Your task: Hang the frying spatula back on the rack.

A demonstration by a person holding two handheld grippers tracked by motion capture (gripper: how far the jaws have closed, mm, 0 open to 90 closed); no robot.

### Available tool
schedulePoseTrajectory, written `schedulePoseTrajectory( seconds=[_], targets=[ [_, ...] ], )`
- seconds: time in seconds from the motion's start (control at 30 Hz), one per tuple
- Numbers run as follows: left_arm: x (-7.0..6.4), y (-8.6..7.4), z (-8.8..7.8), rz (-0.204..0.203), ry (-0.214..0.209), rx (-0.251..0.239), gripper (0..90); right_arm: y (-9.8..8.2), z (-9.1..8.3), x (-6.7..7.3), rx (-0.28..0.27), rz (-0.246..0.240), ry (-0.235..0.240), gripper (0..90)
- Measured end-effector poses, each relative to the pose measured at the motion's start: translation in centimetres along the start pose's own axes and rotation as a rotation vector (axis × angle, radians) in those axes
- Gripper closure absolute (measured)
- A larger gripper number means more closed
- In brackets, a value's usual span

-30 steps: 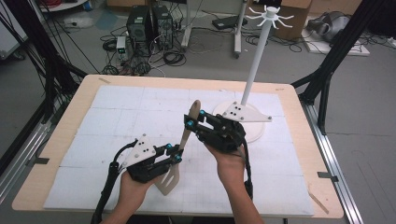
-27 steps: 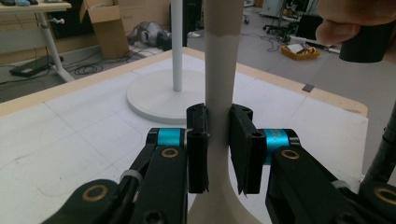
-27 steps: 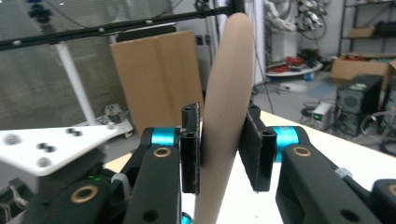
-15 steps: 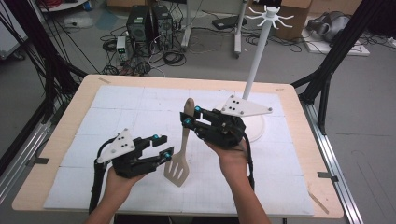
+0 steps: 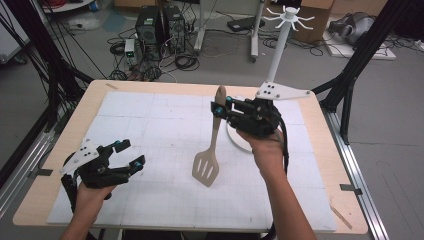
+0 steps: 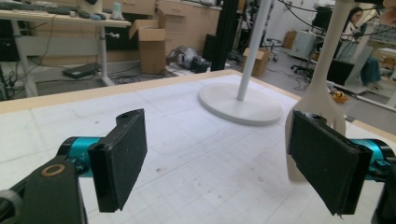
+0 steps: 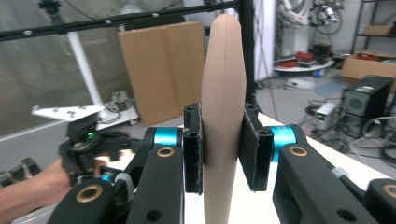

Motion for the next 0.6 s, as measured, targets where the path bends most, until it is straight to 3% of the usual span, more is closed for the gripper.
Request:
schedulePoseTrajectory(
  seconds=[0.17, 0.6],
  targets=[
    [0.7, -0.9, -0.7, 0.021, 0.03, -0.006, 20.8, 1.9, -0.5, -2.1, 0.006, -0.003, -0.047, 73.2],
    [0.9, -1.1, -0.9, 0.05, 0.045, 0.004, 19.6, 6.6, -2.9, -7.8, 0.004, 0.026, -0.146, 73.2]
  ],
)
Point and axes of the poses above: each handheld gripper's, and its own axes: z roughly forward along the jaws, y roughly out of its top, x roughly to its left, the point moved 9 cm from there along z, roughly forward along the jaws, and after that the axes turned 4 degrees about z, right-handed, at the moved point
